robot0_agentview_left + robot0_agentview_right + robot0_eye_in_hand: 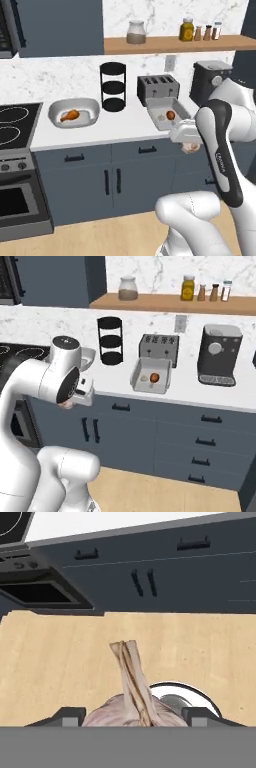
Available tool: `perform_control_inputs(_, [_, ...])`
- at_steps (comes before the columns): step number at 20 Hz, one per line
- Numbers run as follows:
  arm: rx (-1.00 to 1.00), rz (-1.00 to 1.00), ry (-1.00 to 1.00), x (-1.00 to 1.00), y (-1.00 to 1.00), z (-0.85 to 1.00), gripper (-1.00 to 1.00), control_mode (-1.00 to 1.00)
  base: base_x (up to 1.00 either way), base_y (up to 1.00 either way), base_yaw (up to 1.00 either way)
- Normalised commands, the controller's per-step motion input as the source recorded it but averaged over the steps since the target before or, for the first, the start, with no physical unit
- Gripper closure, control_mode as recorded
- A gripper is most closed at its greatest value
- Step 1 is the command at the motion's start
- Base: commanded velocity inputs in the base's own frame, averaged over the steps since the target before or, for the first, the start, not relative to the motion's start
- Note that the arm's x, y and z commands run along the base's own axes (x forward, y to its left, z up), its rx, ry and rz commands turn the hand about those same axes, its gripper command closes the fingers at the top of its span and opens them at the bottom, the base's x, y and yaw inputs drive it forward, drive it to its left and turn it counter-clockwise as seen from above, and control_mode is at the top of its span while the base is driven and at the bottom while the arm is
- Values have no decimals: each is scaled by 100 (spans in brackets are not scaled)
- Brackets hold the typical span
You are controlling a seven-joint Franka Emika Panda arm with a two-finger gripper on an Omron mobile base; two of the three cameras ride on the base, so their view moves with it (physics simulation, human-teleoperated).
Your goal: Place one garlic and one chicken drumstick in each tupperware on the nearby counter, to pack two identical lunches.
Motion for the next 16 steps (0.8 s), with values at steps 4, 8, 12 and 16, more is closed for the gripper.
perform_control_inputs(4, [0, 0, 0, 0, 0, 0, 100, 100, 34, 69, 7])
perform_control_inputs(8, [0, 0, 0, 0, 0, 0, 100, 100, 81, 72, -19])
perform_control_inputs(12, [0, 0, 0, 0, 0, 0, 100, 100, 100, 65, -23])
perform_control_inputs(16, [0, 0, 0, 0, 0, 0, 100, 100, 99, 52, -21])
